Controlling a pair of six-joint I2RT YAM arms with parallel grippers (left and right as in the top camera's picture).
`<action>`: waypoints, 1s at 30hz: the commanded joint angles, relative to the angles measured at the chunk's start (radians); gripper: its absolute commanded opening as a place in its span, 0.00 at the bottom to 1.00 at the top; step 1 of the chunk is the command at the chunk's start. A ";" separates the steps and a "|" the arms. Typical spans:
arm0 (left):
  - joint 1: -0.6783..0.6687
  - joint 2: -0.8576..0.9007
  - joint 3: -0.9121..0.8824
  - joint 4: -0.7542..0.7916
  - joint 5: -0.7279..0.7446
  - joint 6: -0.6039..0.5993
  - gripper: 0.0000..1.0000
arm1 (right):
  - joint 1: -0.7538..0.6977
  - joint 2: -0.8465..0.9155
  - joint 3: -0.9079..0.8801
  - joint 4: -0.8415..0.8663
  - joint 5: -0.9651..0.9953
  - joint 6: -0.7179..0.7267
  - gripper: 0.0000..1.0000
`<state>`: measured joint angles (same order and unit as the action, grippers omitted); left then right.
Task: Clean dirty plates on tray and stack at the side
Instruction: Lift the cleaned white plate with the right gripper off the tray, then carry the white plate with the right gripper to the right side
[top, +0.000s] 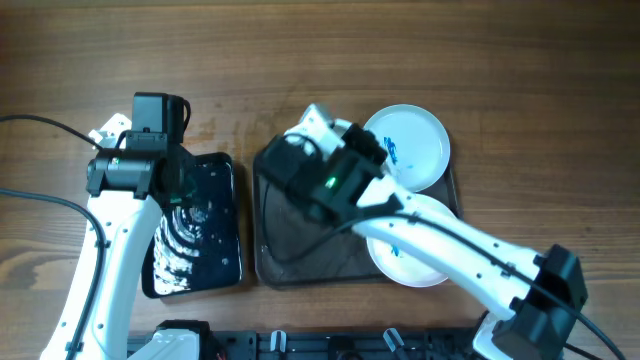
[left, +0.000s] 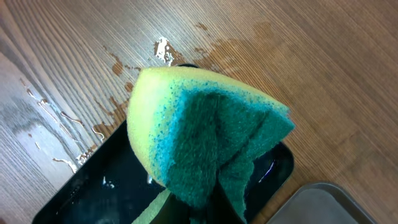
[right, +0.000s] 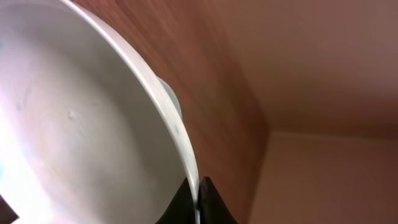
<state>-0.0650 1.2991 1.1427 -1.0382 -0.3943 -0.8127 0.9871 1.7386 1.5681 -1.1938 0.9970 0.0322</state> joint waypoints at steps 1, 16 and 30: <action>0.005 0.005 0.022 0.006 -0.023 0.021 0.04 | 0.074 -0.019 0.021 -0.006 0.140 -0.015 0.04; 0.005 0.005 0.022 0.006 -0.022 0.021 0.04 | 0.154 -0.018 0.021 0.092 0.350 -0.217 0.05; 0.005 0.005 0.022 -0.009 -0.022 0.024 0.04 | 0.134 -0.014 0.021 0.086 -0.056 0.009 0.04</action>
<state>-0.0650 1.2991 1.1427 -1.0431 -0.3946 -0.8047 1.1393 1.7386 1.5684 -1.0908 1.1378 -0.0990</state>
